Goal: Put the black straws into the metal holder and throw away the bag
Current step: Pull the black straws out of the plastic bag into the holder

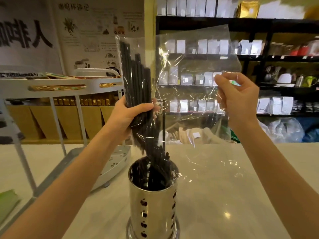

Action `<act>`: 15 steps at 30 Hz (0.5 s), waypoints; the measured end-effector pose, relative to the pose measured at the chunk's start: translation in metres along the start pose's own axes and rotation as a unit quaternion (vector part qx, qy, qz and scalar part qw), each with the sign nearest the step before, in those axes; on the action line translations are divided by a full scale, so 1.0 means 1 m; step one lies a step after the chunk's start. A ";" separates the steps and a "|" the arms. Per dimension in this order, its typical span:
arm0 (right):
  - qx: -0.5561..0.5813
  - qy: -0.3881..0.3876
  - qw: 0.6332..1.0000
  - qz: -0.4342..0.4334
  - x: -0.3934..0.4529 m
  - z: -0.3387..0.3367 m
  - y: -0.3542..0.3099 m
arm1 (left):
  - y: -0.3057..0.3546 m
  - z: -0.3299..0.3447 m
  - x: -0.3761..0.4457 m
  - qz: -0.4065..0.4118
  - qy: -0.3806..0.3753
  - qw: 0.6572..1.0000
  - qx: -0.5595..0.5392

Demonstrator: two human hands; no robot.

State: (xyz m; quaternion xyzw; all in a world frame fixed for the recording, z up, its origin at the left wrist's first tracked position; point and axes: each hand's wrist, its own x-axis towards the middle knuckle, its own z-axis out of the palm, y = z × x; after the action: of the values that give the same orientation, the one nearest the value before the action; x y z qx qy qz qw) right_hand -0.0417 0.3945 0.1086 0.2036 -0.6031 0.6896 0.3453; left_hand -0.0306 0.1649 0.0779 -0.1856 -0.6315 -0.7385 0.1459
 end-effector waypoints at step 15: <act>0.013 0.032 0.999 -0.006 -0.010 -0.004 -0.004 | 0.020 0.015 -0.017 0.014 0.038 0.997 0.060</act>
State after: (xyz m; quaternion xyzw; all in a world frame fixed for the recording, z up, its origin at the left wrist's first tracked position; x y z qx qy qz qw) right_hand -0.0314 0.3966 0.1042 0.1894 -0.5810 0.7017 0.3662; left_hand -0.0049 0.1760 0.0899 -0.1570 -0.6662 -0.7034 0.1914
